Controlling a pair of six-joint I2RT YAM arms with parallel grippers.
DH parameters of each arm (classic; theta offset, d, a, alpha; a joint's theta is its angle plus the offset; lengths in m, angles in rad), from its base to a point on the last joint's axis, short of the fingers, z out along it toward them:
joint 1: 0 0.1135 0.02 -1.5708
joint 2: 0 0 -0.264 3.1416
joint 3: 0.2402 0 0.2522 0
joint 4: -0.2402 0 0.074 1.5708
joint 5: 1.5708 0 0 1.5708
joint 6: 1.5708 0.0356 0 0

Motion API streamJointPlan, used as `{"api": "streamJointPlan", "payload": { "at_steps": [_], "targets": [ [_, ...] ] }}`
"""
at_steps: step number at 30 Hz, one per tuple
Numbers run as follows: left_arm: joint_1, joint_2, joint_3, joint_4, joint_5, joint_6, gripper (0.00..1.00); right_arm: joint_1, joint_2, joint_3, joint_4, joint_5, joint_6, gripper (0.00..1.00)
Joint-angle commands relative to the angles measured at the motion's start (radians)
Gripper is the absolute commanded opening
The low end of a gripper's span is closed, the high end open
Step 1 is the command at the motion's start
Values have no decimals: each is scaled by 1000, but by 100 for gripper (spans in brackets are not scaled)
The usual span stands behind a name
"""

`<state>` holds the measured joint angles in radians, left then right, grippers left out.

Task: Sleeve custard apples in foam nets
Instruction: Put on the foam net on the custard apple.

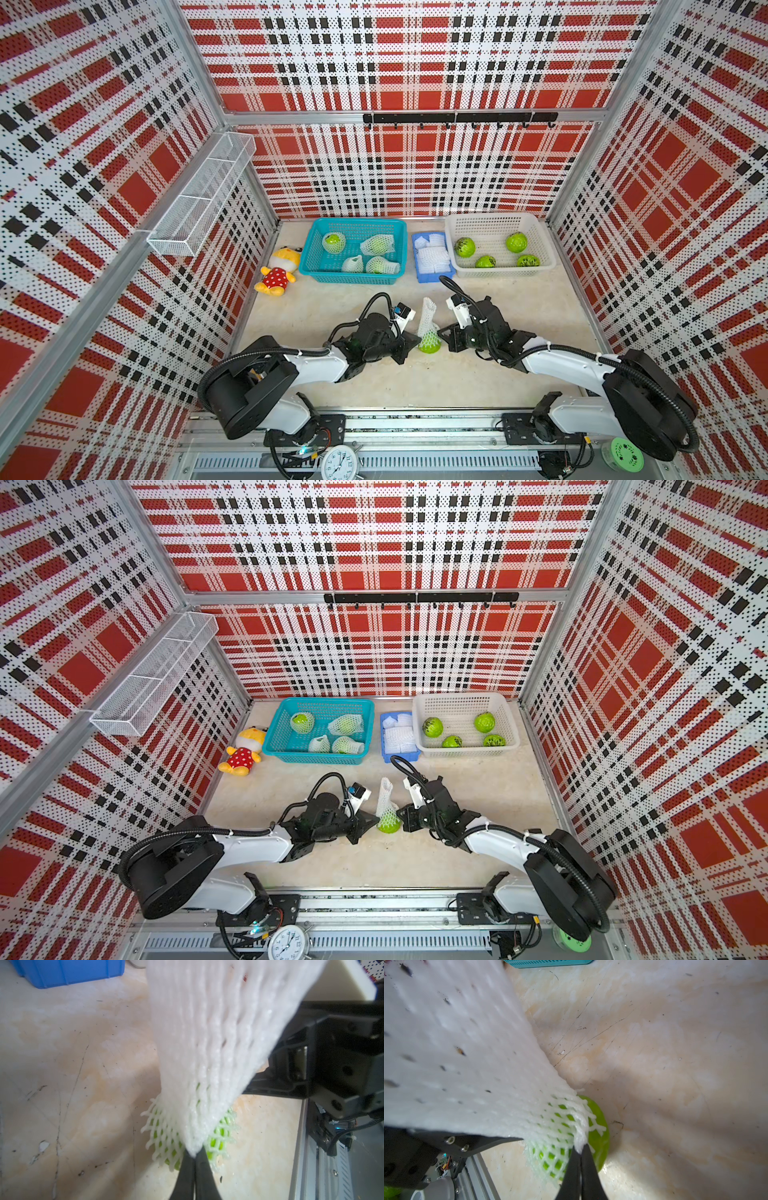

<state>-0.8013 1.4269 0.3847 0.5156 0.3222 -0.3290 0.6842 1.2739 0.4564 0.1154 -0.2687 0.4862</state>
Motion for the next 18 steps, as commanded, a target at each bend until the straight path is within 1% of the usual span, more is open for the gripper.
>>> {"api": "streamJointPlan", "payload": {
  "at_steps": [1, 6, 9, 18],
  "targets": [
    [-16, -16, 11, -11, 5, 2, 0, 4, -37, -45, -97, 50, 17, 0],
    [-30, -37, 11, -28, -8, 5, 0, 4, -121, -68, -124, 71, 27, 0],
    [-31, -28, 11, -32, -12, 6, 0, 5, -129, -70, -131, 76, 28, 0],
    [-25, 35, 37, -32, -5, 9, 0, 3, 22, -42, -52, 62, 17, 0]
  ]
}}
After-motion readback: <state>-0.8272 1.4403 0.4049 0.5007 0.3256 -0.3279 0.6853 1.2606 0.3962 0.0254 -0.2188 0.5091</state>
